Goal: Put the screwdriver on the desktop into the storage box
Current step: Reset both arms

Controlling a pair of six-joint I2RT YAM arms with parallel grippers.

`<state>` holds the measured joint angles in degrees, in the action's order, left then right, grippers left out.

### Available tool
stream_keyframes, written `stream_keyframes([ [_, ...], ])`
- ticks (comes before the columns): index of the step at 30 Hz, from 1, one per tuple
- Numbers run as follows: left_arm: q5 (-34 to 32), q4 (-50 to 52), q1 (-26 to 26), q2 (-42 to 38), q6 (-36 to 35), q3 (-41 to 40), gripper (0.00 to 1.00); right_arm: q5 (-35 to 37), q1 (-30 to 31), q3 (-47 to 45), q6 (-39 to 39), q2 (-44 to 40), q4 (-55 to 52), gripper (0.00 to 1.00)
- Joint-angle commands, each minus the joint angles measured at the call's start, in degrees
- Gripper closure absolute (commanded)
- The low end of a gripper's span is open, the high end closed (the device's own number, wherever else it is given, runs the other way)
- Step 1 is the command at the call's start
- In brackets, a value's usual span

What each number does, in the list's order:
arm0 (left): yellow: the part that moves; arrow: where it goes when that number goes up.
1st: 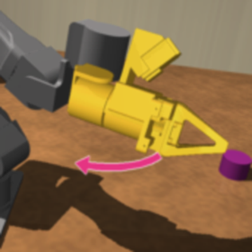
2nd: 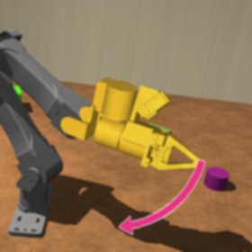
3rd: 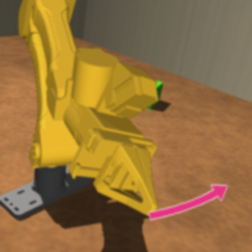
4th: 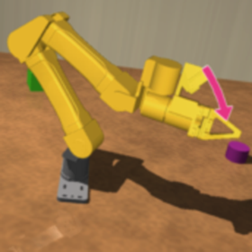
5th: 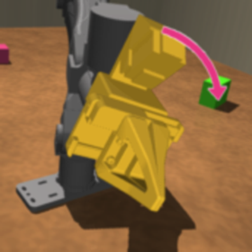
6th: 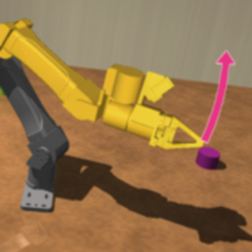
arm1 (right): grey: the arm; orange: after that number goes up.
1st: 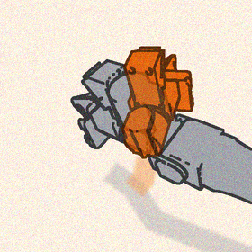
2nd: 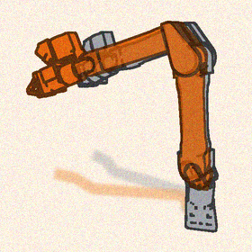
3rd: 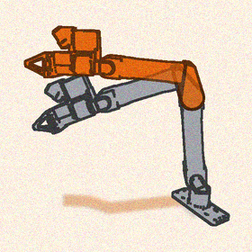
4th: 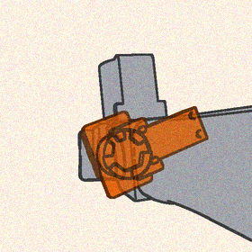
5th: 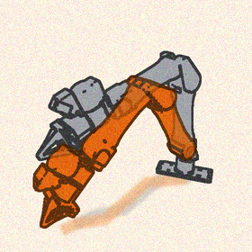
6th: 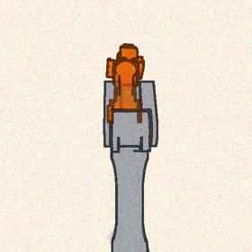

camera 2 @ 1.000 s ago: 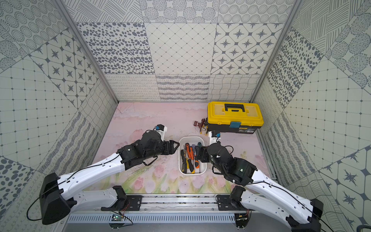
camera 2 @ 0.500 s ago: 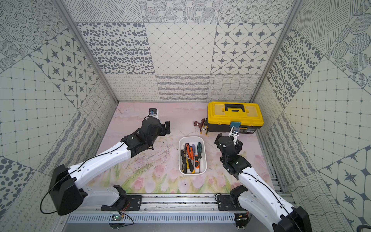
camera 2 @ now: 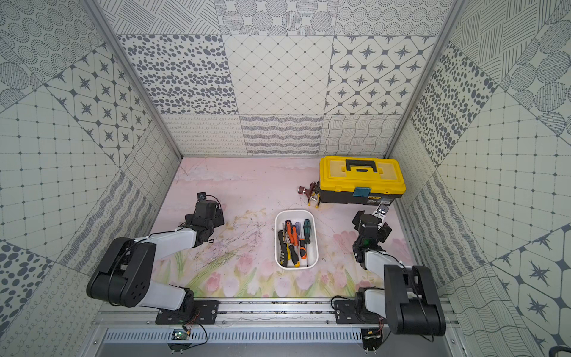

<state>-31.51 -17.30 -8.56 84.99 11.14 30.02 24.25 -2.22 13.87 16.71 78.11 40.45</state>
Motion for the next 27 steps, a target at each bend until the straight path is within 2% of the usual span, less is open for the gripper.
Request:
stream_keyframes([
  [1, 8.58, -30.8, 1.43, 2.16, -6.35, -6.93, 0.0, -19.4, 0.51, -0.26, -8.55, 7.02, 20.6, 0.03],
  [2, 11.46, -27.86, 1.65, 1.97, -5.91, -6.1, 0.01, -15.37, 2.61, 2.08, -10.03, 10.09, 20.77, 0.03],
  [3, 13.72, -29.42, 2.18, 3.21, -6.76, -6.16, 0.01, -14.42, 4.09, 3.66, -11.55, 13.33, 23.27, 0.03],
  [4, 14.87, -31.92, 3.05, 4.83, -5.75, -7.13, 0.01, -17.65, 4.07, 6.36, -12.43, 11.2, 14.09, 0.03],
  [5, 15.68, -36.37, 3.77, 6.29, -6.34, -8.02, 0.01, -17.26, 3.98, 9.23, -12.19, 9.55, 5.74, 0.03],
  [7, 17.72, -31.17, 4.71, 4.57, -4.39, -7.27, 0.01, -14.93, 4.36, 6.78, -11.89, 12.36, 15.39, 0.03],
  [8, 17.61, -35.19, 4.77, 5.78, -5.54, -8.05, 0.01, -14.12, 4.34, 7.02, -11.55, 11.03, 12.55, 0.03],
  [9, 17.76, -33.67, 4.82, 5.1, -5.26, -7.8, 0.01, -13.67, 4.49, 7.61, -11.52, 9.89, 9.4, 0.03],
  [10, 17.84, -31.38, 4.85, 4.67, -4.56, -7.4, 0.01, -13.24, 4.74, 7.51, -11.9, 10.7, 11.16, 0.03],
  [11, 17.44, -34.37, 4.73, 5.63, -5.65, -7.87, 0.01, -12.85, 5.08, 7.53, -12.17, 11.25, 12.0, 0.03],
  [13, 16.7, -32.06, 3.96, 4.82, -5.52, -7.34, 0.01, -13.0, 5.27, 8.21, -12.49, 10.42, 9.11, 0.03],
  [27, 16.57, -33.24, 3.93, 5.23, -5.8, -7.5, 0.01, -12.7, 5.38, 8.19, -12.58, 10.66, 9.81, 0.03],
])
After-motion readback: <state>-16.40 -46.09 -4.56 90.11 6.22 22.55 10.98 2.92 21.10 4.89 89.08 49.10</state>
